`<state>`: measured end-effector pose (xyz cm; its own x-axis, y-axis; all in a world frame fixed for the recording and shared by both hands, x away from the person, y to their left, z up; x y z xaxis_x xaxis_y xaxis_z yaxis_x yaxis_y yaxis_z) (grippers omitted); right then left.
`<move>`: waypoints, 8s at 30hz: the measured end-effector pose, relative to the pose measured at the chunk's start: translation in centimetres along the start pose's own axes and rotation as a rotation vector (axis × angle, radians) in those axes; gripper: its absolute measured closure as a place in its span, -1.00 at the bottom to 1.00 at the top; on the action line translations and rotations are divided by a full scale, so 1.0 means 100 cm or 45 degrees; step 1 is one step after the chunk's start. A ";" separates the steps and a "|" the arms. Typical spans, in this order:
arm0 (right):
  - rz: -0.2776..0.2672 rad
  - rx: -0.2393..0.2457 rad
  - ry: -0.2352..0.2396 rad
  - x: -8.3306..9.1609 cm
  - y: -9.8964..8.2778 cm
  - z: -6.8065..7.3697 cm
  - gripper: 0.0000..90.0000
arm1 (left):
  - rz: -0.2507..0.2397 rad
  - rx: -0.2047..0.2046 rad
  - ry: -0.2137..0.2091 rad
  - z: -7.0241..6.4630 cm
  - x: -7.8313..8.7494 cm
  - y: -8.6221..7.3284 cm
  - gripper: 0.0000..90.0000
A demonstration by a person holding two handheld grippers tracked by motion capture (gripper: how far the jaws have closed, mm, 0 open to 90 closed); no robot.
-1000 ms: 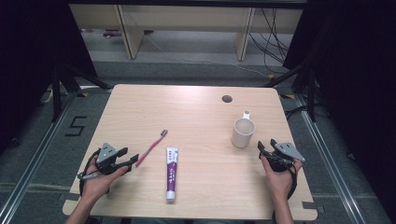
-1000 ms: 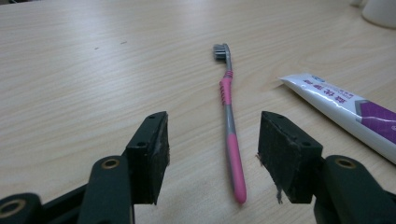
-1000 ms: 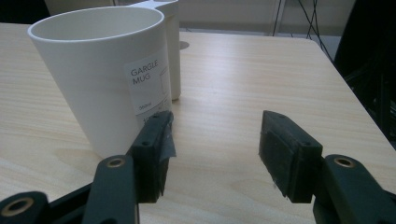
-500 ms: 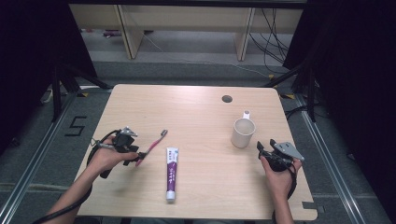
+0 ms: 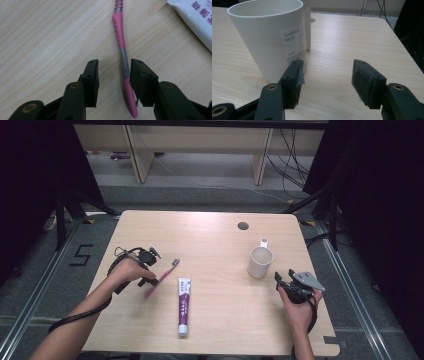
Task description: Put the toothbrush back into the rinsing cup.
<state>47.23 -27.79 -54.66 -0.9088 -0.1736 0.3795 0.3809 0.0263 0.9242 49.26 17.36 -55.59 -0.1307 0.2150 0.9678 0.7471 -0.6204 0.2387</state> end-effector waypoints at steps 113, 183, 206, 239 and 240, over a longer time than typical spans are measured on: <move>-0.163 -0.012 0.032 0.015 0.023 0.001 0.07 | -1.246 -0.073 -0.027 -0.040 0.070 0.050 0.84; -0.266 0.048 0.662 0.029 0.105 0.206 0.57 | -1.400 -0.341 -0.131 -0.158 0.056 0.102 0.84; -0.298 0.057 0.620 0.032 0.117 0.200 0.87 | -1.381 -0.426 -0.082 -0.158 0.055 0.095 0.17; -0.397 0.033 0.339 0.037 0.157 0.105 0.87 | -1.431 -0.123 0.133 -0.048 0.068 0.014 -0.09; -0.392 0.034 0.341 0.037 0.157 0.104 0.87 | -1.431 -0.107 0.136 -0.045 0.067 0.011 -0.09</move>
<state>48.09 -17.77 -38.26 -0.9017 -0.4276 0.0637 0.0903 -0.0422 0.9950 46.27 14.72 -48.46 -0.7587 0.6194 0.2018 0.1251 -0.1655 0.9782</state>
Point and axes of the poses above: each handheld gripper's, and its own axes: x roughly backward along the jaws, y roughly out of its top, z roughly to its left, the point moved 9 cm from there along -x, roughly forward along the jaws, and after that the axes turned 2 degrees about -y, right-handed, at the moved point
